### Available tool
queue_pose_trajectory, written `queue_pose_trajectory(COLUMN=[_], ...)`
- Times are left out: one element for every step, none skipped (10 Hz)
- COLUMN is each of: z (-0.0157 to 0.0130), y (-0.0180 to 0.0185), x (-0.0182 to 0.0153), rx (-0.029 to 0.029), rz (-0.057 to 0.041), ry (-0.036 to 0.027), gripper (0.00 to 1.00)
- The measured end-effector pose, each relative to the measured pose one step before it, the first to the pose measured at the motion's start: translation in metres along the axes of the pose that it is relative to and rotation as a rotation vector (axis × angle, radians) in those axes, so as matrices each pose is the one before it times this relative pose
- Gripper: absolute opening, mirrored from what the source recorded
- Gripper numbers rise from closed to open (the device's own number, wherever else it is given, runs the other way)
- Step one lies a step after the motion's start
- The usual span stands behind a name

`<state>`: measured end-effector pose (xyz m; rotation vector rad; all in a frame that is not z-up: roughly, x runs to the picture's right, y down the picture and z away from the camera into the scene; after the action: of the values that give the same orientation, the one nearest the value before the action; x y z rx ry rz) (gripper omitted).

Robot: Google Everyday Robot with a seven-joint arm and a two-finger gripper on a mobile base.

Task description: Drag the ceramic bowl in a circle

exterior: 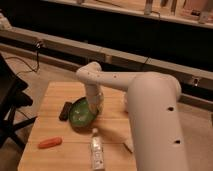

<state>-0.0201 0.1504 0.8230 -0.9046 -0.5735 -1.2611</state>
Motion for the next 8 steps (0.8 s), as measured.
queue_pose_trajectory(z=[0.00553,0.00411,0.00389,0.00181,-0.00143,-0.00188,-0.00106,-0.00301], y=[0.01228,0.01400,0.01898,0.01561,0.00960,0.00352,-0.00175,-0.00845], x=[-0.00065,0.00351,0.00721,0.00773,0.00580,0.00365,0.00181,0.00252], rx=[-0.00227,0.00029,0.00535,0.00085,0.00257,0.00236,0.00513,0.01252], rz=[0.02778,0.03204,0.04551,0.03034,-0.00552,-0.01818,-0.00433,0.00305], ry=[-0.02126,-0.01609,-0.01974,-0.00495,0.00655,0.00685,0.00004,-0.00222], gripper=[0.00,0.01,0.05,0.05,0.01,0.00,0.00,0.00])
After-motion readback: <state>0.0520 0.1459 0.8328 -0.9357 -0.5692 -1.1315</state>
